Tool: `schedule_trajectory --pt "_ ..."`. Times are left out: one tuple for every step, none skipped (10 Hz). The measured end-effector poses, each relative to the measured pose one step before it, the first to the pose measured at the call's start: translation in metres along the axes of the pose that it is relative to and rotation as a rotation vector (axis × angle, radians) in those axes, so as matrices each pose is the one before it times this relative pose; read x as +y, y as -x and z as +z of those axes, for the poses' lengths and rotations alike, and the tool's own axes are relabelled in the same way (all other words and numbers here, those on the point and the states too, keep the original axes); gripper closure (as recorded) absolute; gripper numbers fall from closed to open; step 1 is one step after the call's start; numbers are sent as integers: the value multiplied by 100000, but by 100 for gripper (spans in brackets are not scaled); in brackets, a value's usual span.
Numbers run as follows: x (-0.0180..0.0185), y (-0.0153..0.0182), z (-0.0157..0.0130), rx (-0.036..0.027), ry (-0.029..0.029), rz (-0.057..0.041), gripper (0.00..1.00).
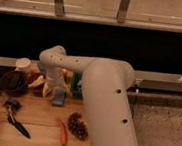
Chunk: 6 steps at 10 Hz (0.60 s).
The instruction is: Place sponge in table surface
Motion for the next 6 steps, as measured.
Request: schedule_trajectory --pt "649 218 -1010 -1865 223 -1562 20" --pt "504 286 -1459 -2676 47 -1400 20" --pt "293 218 -1276 -2468 -92 -818 20" --pt "92 526 -2599 -6610 556 -880 20" --pt "-82 397 -2077 -6087 516 600 20" --pt "-294 277 -1339 -4224 160 682 20"
